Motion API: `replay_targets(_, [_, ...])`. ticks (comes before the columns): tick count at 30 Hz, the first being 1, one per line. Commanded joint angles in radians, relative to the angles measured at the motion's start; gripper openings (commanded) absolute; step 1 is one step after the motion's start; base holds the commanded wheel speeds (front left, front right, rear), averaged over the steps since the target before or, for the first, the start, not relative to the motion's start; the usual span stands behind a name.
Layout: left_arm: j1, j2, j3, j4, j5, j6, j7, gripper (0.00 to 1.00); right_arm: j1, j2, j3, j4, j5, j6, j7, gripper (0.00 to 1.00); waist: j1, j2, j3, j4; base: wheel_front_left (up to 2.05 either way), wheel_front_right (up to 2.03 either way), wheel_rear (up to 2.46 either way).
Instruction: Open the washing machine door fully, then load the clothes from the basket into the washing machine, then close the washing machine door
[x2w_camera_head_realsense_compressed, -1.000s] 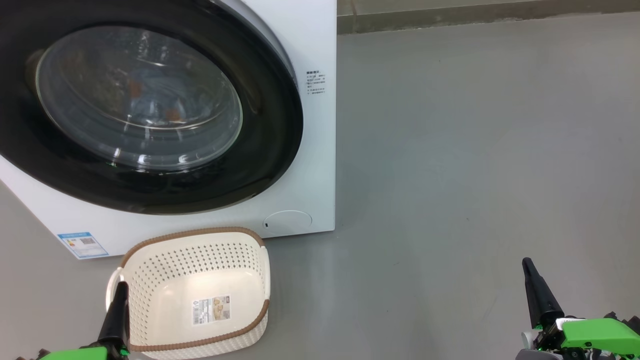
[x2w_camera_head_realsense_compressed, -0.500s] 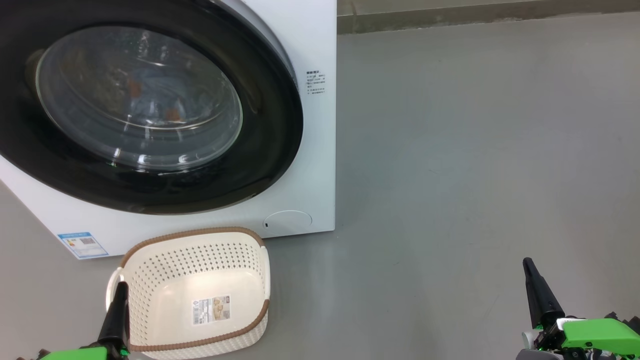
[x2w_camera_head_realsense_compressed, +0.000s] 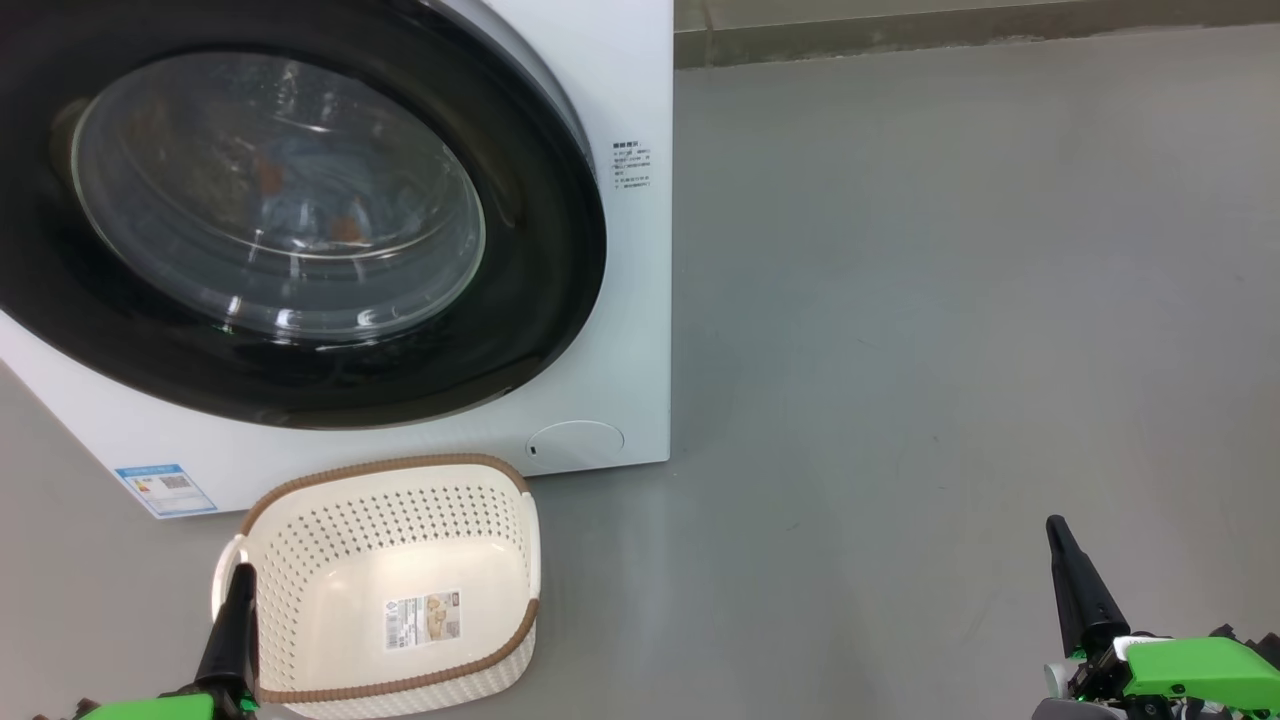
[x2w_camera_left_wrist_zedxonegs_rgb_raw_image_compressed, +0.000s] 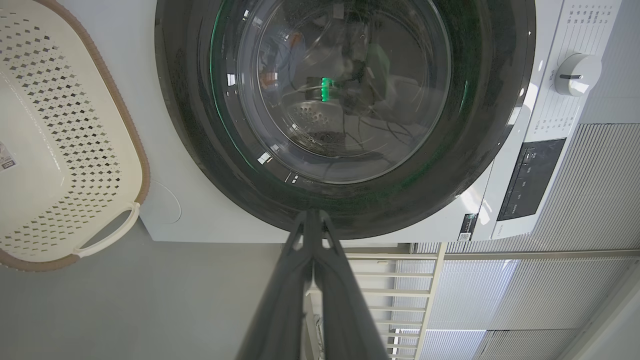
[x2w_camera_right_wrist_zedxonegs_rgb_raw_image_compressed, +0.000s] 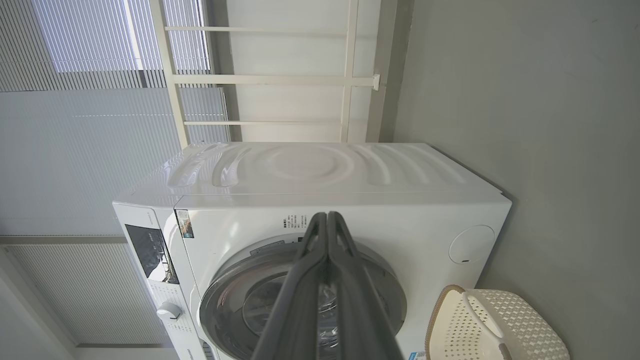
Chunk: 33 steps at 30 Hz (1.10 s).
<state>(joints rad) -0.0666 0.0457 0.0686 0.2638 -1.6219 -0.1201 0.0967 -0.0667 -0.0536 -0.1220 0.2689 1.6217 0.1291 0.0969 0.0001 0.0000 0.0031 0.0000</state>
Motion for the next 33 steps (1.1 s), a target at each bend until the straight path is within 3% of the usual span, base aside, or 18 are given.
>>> replay_targets(1, [-0.041, 0.012, 0.035, -0.019, 0.005, -0.011, 0.008, 0.0, -0.04, -0.004, 0.017, -0.025, -0.006, 0.002, 0.009, 0.0, 0.0, 0.0, 0.0, 0.0, 0.0, 0.0, 0.0])
replay_targets(33, [-0.041, 0.009, 0.039, -0.019, 0.008, -0.011, 0.012, 0.0, -0.041, -0.001, 0.013, -0.024, -0.009, 0.002, 0.012, 0.0, 0.0, 0.0, 0.0, 0.0, 0.0, 0.0, 0.0])
